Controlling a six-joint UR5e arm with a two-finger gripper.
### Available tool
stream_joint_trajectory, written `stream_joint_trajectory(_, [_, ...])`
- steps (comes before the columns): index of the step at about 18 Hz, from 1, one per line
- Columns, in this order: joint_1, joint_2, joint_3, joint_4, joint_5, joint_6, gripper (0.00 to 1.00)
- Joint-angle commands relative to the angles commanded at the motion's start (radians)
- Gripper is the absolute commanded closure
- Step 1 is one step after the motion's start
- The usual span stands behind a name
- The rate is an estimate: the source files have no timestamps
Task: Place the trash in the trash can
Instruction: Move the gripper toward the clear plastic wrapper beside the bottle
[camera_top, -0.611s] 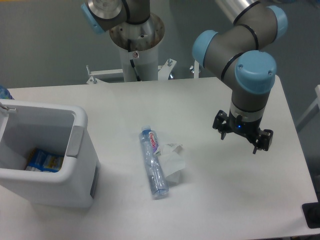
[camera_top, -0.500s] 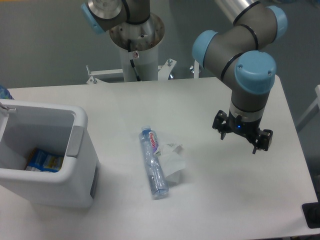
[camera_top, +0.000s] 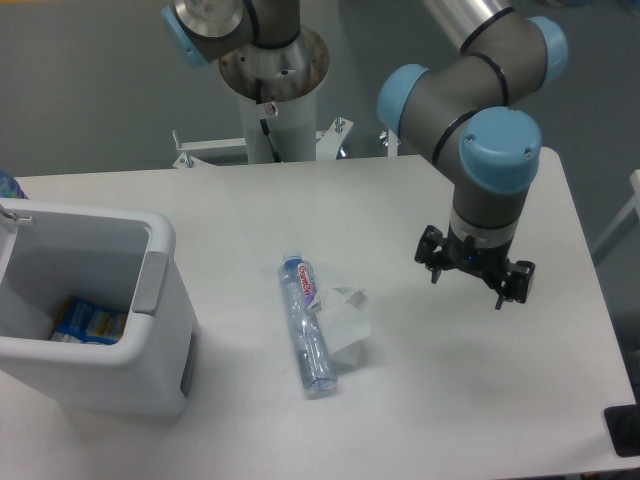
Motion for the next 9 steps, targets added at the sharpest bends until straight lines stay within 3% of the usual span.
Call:
stream_joint_trajectory(2, [-0.018,0.000,-0.014,0.017,-0.002,-0.037,0.00])
stream_joint_trajectory(7, [-0.048,0.020,-0.138,0.173,0.002,-0.088,0.00])
stream_joint_trajectory(9, [-0.058,0.025,-0.143,0.178,-0.002,-0.088,0.00])
